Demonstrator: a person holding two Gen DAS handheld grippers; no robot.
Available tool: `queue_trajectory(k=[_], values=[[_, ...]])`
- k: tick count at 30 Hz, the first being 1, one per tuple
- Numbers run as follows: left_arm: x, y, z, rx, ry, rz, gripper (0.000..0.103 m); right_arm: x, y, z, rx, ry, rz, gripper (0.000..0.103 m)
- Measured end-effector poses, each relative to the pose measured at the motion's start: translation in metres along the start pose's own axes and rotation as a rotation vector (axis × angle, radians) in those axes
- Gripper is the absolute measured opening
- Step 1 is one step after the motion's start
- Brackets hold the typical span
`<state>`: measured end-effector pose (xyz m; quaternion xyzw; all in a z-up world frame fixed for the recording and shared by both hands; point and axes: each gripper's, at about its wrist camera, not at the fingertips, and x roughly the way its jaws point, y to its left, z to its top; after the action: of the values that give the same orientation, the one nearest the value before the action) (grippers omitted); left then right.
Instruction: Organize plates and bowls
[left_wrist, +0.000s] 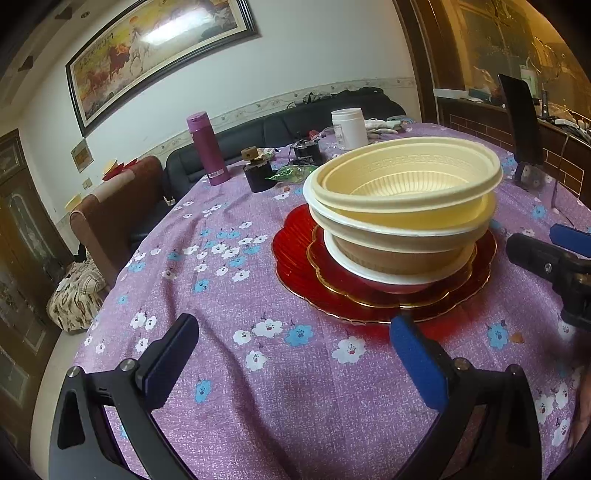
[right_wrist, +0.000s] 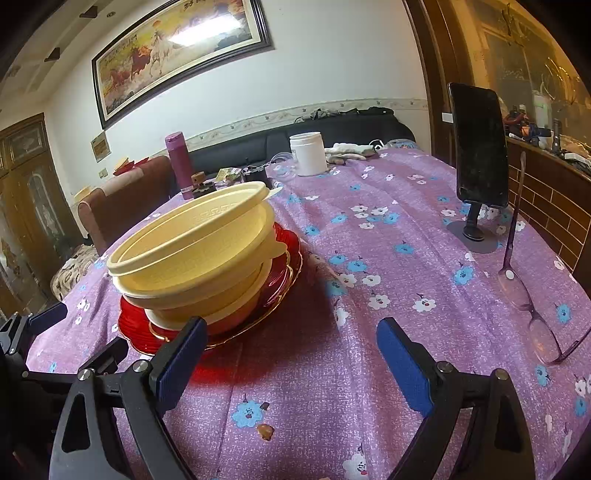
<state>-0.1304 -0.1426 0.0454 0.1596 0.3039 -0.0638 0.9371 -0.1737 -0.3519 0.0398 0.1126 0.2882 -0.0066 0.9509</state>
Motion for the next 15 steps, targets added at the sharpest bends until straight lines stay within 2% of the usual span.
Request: queue_trajectory(k=[15], values=[[0.0008,0.0023,-0.0004,-0.006,0.005,-0.008,0.103,-0.0017,-0.0014,0.0008,0.003,-0.002,-0.008,0.095]])
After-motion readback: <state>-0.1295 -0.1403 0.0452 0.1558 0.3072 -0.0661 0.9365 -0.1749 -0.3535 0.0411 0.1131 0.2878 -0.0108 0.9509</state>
